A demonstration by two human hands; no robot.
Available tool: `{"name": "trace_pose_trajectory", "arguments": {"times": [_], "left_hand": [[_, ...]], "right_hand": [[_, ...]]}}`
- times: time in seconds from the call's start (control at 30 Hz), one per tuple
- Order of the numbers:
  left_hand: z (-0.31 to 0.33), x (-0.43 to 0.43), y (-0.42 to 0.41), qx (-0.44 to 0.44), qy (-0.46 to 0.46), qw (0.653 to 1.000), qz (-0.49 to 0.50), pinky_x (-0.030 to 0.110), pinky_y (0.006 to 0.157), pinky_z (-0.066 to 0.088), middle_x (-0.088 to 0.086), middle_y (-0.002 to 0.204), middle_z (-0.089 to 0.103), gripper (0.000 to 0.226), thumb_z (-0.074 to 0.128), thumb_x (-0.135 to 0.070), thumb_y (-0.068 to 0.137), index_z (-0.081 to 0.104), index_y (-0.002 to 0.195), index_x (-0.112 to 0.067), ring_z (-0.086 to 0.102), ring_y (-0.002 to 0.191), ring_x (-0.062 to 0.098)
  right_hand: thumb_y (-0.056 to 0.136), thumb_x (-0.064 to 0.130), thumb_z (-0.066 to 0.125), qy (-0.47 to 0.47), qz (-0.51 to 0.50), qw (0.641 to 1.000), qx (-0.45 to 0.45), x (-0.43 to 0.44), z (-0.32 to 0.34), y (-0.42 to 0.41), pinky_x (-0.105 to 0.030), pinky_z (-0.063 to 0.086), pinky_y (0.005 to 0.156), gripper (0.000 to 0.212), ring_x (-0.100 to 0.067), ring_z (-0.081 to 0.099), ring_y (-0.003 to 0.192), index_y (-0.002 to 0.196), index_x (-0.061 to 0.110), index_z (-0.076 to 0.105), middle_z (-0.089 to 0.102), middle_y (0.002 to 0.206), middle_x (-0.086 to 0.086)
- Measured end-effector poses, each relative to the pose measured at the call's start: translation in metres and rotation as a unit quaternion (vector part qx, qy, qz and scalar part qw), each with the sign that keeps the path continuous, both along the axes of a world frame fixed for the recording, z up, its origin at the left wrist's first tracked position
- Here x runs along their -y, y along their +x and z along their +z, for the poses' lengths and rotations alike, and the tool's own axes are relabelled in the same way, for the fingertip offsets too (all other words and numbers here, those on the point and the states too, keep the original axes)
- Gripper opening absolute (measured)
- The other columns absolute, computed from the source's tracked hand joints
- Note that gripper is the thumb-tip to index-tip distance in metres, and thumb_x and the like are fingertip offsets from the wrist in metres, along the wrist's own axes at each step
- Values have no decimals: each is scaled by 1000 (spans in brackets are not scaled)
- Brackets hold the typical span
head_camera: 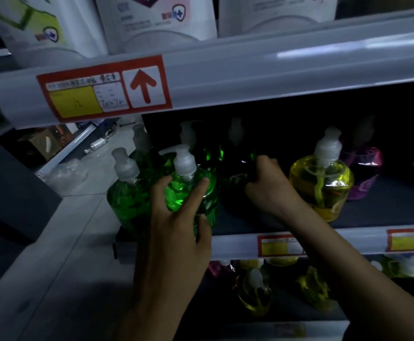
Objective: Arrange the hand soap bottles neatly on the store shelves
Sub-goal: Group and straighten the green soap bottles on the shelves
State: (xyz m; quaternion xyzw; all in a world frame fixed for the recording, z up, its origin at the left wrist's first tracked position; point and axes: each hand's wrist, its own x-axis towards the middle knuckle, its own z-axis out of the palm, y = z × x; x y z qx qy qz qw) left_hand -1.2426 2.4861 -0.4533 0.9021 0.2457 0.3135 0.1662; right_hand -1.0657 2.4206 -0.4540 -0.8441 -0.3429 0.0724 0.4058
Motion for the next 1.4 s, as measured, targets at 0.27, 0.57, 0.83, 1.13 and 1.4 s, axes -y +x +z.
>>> {"name": "trace_pose_trajectory", "arguments": {"times": [0.27,0.57,0.83,1.13,1.4], "left_hand": [[9,33,18,72,16,996,-51,12,58,39,-10,97,53,19,52,-16,94,64,106,-22,48,72,4],[1,90,95,2,-325,934,-147,18,74,48,-25,116,51,65,60,-22,91,28,141,-47,53,94,-13],[-4,84,117,-21,-352,916,-190,37,98,49,-17,133,51,92,71,-13,82,14,144,-51,56,117,6],[-6,64,116,19,-412,893,-182,19,76,52,-2,120,60,75,68,4,81,40,142,-30,62,101,5],[3,90,100,96,-338,906,-235,15,83,50,-9,125,62,79,69,10,77,45,131,-43,60,112,3]], "right_hand": [[88,0,55,103,64,973,196,86,17,-41,-10,41,73,32,-6,55,90,113,17,64,60,103,3],[86,3,62,85,-61,985,138,176,-9,11,-25,51,85,56,-12,56,114,136,25,49,56,127,5],[80,7,64,135,-4,984,119,157,-16,15,-4,44,84,72,11,53,102,134,47,39,57,111,26],[84,12,72,138,28,990,23,158,-25,34,-6,48,78,60,2,60,96,133,27,42,57,101,29],[76,13,80,230,-15,969,90,180,-17,16,-8,49,78,70,10,60,102,117,53,40,59,109,35]]}}
